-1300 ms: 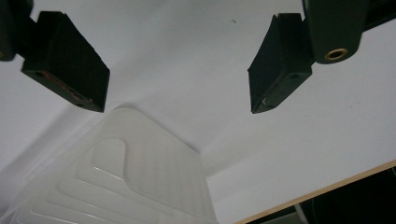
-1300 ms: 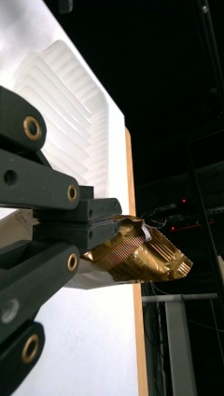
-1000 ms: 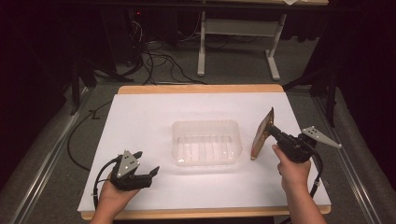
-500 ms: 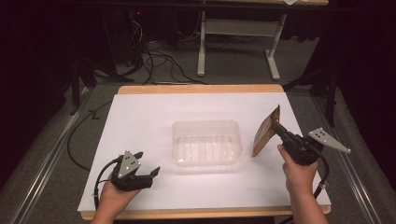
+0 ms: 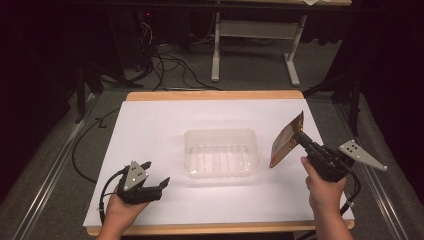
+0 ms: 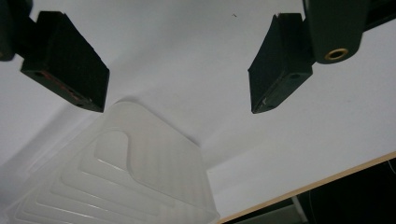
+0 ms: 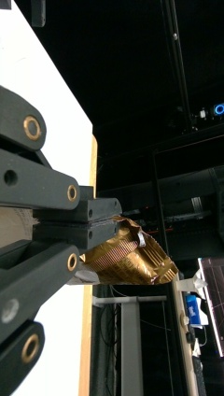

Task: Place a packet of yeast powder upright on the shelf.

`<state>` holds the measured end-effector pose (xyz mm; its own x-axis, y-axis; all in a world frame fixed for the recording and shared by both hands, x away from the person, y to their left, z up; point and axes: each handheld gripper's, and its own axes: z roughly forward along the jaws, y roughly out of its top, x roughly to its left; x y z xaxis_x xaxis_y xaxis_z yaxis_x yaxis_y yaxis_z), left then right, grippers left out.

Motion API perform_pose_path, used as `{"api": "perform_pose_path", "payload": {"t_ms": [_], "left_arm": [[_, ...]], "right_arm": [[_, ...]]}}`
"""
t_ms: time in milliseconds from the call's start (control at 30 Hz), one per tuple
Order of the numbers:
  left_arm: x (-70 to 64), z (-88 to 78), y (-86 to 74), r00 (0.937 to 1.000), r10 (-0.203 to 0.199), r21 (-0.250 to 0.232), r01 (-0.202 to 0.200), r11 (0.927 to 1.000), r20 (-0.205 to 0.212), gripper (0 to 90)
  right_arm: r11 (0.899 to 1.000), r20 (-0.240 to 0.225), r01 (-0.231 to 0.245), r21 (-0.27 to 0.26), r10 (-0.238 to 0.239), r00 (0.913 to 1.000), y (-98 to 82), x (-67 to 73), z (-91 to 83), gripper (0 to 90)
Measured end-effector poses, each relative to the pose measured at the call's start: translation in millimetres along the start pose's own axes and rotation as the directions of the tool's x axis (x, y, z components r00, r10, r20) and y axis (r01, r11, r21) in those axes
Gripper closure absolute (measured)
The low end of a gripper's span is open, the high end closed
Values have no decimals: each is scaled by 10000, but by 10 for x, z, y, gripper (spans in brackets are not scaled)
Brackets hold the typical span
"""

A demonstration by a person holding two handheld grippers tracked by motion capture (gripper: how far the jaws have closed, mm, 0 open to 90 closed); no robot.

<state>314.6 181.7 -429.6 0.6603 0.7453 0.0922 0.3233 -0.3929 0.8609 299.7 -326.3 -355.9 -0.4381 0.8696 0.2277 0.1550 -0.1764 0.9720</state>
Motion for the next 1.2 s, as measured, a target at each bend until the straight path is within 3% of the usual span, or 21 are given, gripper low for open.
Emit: {"api": "perform_pose_path", "payload": {"t_ms": [567, 867, 1200], "left_arm": [[68, -5, -27, 9977, -489, 158, 497, 9986, -478, 206], [70, 5, -25, 9974, -475, 143, 483, 9987, -549, 205], [68, -9, -27, 9975, -485, 87, 490, 9988, -505, 205]], "right_arm": [[9995, -355, 214, -245, -222, 9991, 78, 105, -30, 900], [9979, -748, 433, -491, -469, 9961, 177, 183, 5, 900], [9968, -824, 509, -615, -559, 9950, 287, 222, 99, 900]]}}
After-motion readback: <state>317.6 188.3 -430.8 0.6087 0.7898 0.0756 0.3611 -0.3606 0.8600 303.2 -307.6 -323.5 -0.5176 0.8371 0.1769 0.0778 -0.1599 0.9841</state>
